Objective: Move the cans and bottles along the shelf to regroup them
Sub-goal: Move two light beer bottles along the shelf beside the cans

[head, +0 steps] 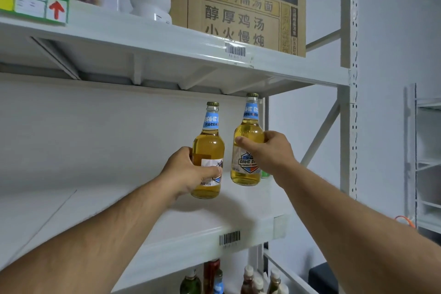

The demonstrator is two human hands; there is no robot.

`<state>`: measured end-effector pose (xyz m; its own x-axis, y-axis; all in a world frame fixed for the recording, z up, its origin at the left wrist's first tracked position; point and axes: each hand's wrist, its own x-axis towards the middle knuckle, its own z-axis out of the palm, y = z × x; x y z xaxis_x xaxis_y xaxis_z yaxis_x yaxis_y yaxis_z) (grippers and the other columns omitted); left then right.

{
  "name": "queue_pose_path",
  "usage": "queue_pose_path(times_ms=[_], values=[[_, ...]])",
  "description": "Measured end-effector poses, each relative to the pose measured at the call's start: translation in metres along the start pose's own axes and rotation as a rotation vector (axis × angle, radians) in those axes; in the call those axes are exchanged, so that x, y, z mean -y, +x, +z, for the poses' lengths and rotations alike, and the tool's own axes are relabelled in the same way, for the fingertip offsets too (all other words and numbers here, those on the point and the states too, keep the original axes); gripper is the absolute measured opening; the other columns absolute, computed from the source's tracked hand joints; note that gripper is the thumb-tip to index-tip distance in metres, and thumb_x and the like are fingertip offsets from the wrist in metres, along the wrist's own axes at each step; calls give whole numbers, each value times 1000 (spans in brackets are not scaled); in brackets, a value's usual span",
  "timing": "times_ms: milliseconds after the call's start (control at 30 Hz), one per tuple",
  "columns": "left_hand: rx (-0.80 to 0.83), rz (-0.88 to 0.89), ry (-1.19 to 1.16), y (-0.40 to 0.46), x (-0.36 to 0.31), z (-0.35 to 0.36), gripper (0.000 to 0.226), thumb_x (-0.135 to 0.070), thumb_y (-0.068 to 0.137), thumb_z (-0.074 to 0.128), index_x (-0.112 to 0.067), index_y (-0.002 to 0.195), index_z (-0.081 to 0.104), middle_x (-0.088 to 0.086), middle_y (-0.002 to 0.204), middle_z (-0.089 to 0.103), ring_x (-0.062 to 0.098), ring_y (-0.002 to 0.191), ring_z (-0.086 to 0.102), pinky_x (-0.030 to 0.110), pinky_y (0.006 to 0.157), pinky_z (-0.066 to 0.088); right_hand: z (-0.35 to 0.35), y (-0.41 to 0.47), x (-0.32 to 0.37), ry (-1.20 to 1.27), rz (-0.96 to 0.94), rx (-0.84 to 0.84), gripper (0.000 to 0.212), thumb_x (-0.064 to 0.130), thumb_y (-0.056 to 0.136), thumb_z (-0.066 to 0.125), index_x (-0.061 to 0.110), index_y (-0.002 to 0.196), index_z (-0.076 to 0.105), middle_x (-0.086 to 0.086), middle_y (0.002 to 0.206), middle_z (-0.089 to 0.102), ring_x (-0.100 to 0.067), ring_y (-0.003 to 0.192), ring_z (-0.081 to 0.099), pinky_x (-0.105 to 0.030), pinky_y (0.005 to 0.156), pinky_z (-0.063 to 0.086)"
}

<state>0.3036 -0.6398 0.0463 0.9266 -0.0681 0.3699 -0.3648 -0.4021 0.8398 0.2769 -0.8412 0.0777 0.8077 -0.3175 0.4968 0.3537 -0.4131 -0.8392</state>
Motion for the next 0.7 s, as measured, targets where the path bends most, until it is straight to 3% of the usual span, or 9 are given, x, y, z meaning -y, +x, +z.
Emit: queue_pose_path(times_ms=[267,433,600,700], values=[[-26,-36,26,43,-1,40,54,-34,68,96,-24,114,68,-2,103,78,19,95,76,44,92,61,-6,74,-36,-11,18,20,59,53,73,82,16,113,60,-5,100,73,-22,86,72,-41,78,61],[-85,-90,31,69,-1,65,58,-36,63,97,-25,112,69,-2,101,79,20,93,77,45,91,62,-3,120,-60,-21,15,71,68,55,74,81,14,123,59,-6,105,71,-25,90,71,-38,76,60],[-160,-121,23,97,-5,87,52,-34,66,97,-24,110,72,-1,100,80,21,93,77,47,94,61,4,164,-84,-9,-5,149,64,53,74,82,14,120,59,-6,105,70,-25,91,71,-41,82,60],[-203,-132,18,113,-6,97,68,-45,47,95,-22,108,75,-1,96,81,21,90,79,47,91,62,14,186,-98,-13,-12,174,59,55,69,84,18,109,59,-3,99,71,-22,87,71,-42,82,60]])
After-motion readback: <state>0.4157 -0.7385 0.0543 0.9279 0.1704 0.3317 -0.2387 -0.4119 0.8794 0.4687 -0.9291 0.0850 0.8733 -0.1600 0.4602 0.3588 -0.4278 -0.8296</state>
